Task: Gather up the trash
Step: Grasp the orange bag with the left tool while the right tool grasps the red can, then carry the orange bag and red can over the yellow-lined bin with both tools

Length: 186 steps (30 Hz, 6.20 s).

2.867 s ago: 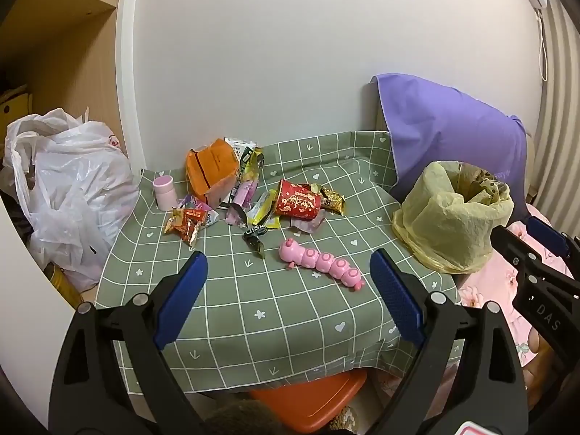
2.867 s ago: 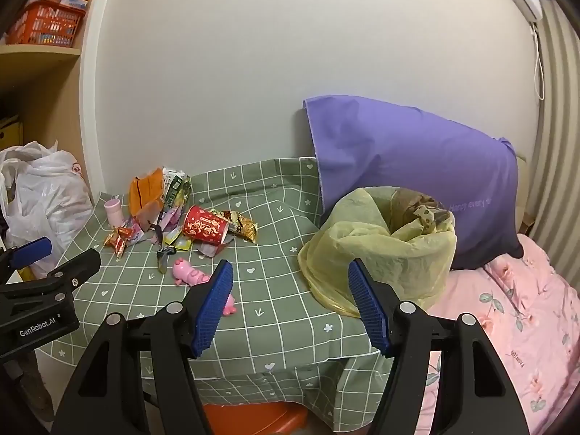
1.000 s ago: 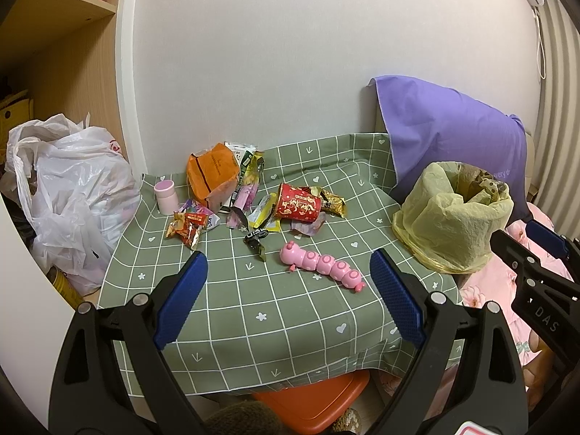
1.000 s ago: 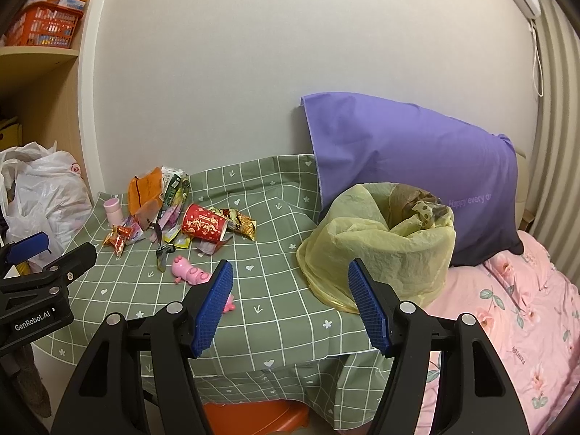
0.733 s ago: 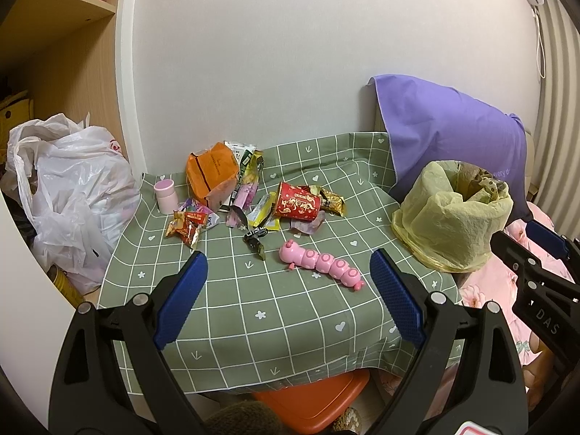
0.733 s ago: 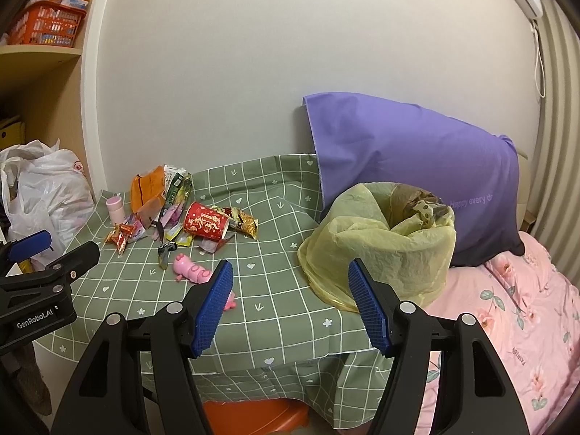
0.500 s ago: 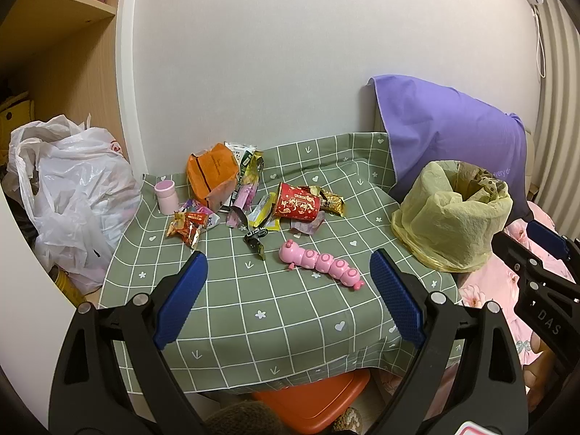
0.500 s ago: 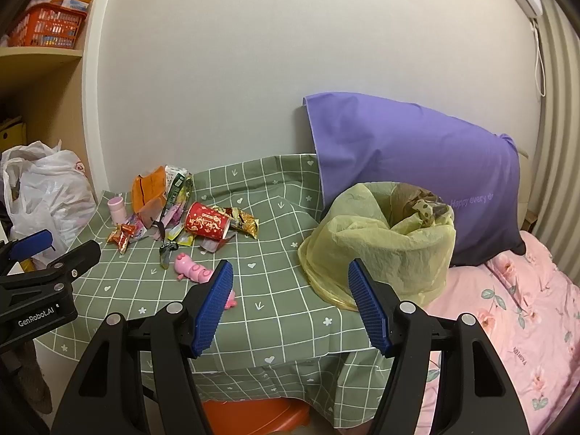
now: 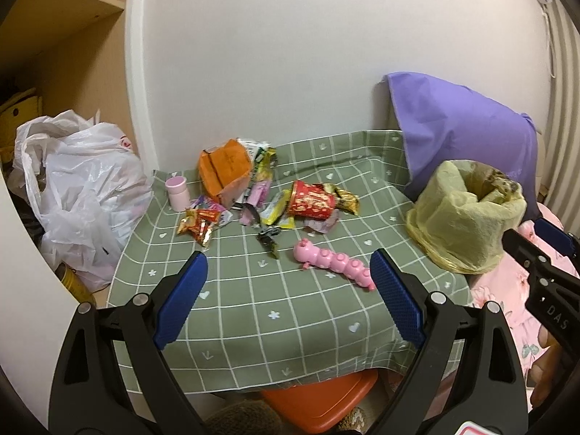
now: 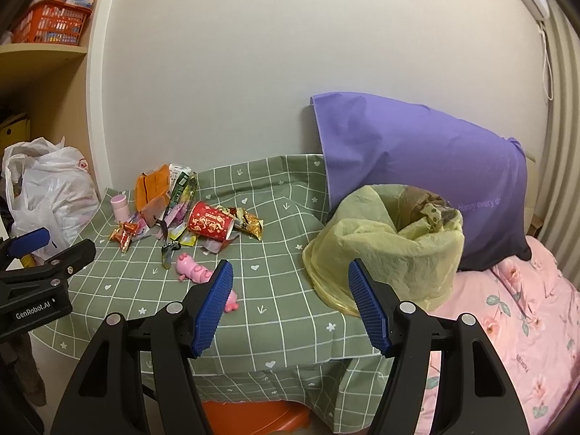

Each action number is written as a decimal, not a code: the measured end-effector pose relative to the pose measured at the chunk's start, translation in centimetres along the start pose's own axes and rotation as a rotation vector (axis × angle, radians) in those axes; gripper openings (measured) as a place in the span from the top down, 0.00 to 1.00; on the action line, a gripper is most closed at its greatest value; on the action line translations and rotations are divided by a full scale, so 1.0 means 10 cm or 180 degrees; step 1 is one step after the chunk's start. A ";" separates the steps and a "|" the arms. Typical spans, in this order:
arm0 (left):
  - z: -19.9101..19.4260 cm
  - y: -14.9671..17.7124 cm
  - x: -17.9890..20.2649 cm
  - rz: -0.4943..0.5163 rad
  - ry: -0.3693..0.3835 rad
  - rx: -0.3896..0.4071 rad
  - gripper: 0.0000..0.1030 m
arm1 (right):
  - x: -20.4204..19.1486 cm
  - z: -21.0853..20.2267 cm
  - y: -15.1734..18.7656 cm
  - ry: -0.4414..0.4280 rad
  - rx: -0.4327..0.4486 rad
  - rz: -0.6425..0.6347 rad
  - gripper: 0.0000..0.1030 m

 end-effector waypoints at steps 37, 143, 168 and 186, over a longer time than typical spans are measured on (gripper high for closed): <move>1.47 -0.76 -1.22 -0.0981 -0.0285 -0.0532 0.11 | -0.51 2.12 -0.96 -0.0951 -0.0485 -0.0659 0.39; 1.29 -2.66 1.06 0.0282 0.2240 0.0012 0.94 | 1.49 0.50 -1.35 0.0093 0.0235 0.0328 0.54; 2.15 -1.45 2.91 0.1217 0.2181 -0.0856 0.94 | 2.00 0.70 -1.13 -0.0405 0.0134 0.0558 0.54; 2.19 -1.36 2.79 0.1334 0.2261 -0.1014 0.94 | 1.78 1.64 -0.69 -0.0001 -0.0896 0.0354 0.54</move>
Point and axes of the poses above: each gripper's, at about its wrist camera, not at the fingertips, and z roughly the way its jaws point, x to its right, y to its underside, the point moved 5 cm from there along z, roughly the way its jaws point, and after that the axes turned 12 degrees about -x, right-handed, at the moved point
